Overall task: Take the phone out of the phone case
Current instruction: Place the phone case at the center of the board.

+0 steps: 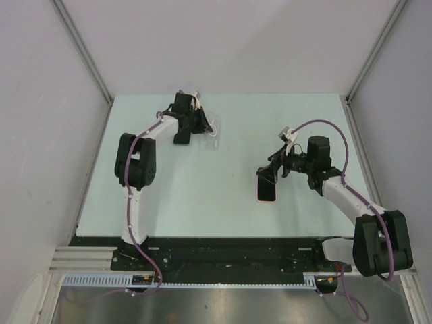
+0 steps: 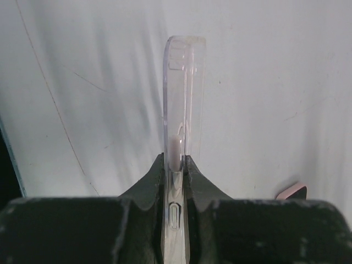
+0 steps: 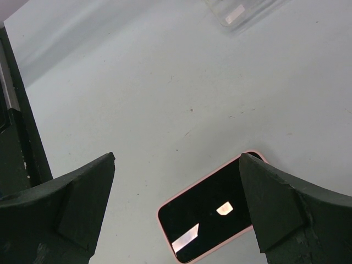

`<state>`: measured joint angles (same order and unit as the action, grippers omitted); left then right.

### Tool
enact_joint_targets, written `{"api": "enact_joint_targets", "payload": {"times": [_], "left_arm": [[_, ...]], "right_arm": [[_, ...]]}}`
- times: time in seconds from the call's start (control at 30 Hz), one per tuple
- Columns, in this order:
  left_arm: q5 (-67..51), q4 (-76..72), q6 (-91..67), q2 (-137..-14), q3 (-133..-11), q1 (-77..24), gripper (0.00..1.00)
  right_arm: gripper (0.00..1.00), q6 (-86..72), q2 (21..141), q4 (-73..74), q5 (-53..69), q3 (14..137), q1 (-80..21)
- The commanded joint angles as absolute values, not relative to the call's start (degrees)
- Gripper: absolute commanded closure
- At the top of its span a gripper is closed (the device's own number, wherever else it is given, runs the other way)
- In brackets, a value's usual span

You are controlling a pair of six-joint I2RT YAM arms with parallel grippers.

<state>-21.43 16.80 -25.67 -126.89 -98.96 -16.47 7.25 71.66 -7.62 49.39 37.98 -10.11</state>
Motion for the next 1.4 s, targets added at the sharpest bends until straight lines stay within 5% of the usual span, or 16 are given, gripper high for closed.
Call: {"api": "enact_joint_targets", "payload": {"times": [0.0, 0.37, 0.97, 1.37], "left_arm": [[-17.4, 15.0, -30.4, -127.4, -102.1, -15.7, 1.00], [-15.9, 16.3, -27.7, -131.0, -106.2, -14.8, 0.93], [-15.3, 21.4, -23.5, -135.2, -111.3, -13.8, 0.39], [-15.4, 21.7, -23.2, -132.6, -110.0, -13.7, 0.34]], "right_arm": [[0.00, 8.0, 71.8, -8.9, 49.0, 38.1, -10.2], [0.00, 8.3, 71.1, -8.3, 49.5, 38.1, -10.2], [0.00, 8.8, 71.6, -7.9, 49.4, 38.1, -10.4], [0.00, 9.3, 71.8, -7.8, 49.1, 38.1, -10.5]]}}
